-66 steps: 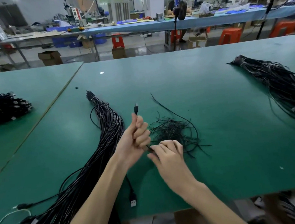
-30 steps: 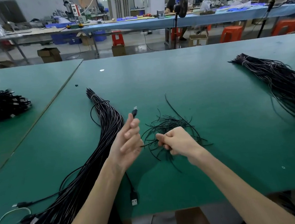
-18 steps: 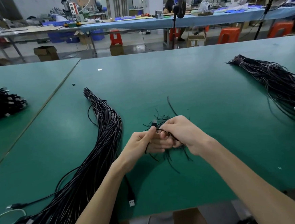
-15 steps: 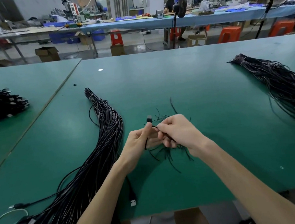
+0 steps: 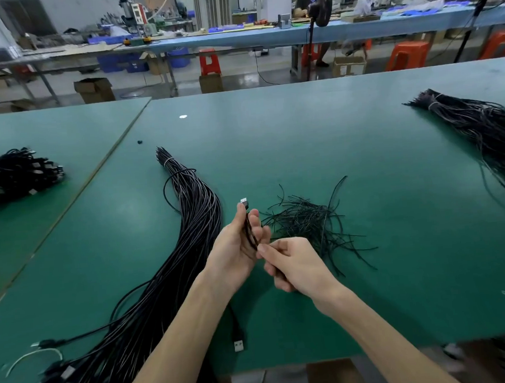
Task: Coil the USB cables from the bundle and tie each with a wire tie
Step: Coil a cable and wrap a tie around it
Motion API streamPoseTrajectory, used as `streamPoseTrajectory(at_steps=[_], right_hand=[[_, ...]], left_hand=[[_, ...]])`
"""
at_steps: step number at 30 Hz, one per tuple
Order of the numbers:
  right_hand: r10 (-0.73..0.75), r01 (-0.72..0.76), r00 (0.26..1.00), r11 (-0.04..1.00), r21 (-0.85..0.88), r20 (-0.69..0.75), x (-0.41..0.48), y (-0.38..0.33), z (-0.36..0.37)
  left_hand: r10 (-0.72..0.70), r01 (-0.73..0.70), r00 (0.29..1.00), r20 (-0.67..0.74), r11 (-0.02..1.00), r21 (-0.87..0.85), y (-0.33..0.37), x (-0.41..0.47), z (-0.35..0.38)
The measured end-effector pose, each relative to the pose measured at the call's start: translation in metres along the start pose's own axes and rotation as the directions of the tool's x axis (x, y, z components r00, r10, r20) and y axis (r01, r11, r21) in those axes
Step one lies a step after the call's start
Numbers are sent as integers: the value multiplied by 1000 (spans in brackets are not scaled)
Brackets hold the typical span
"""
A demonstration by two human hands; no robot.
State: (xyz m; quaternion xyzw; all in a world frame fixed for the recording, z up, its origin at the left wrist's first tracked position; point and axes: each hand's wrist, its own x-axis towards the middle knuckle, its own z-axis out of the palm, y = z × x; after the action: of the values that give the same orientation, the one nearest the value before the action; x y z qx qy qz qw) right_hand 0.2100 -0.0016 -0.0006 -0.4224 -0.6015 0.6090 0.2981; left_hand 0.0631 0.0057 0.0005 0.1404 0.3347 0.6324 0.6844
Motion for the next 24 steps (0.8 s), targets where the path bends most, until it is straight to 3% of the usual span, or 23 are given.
streamPoseTrajectory(at_steps=[5,10,15,18,20,24], right_hand=[[-4,12,997,994,-111,73,1,-2,-12],[78,-12,969,962,-271,234,4,-17,-34],[307,-93,897,835,-542,319,9,-55,-69],[374,-185,900,792,-582,223,17,-72,-83],[376,-226,913,790,-569,158,22,-78,-87],[303,-263,949,915,-305,89,28,-77,-74]], left_hand=[[-66,102,970,235,984,-146,5,-5,-2],[-121,161,923,364,984,-81,7,-6,-4],[-235,228,868,437,971,69,9,-7,-3],[-247,116,878,411,941,317,6,-9,-1],[-213,-30,896,389,847,531,1,-9,1],[-105,-225,911,399,684,694,-12,-8,4]])
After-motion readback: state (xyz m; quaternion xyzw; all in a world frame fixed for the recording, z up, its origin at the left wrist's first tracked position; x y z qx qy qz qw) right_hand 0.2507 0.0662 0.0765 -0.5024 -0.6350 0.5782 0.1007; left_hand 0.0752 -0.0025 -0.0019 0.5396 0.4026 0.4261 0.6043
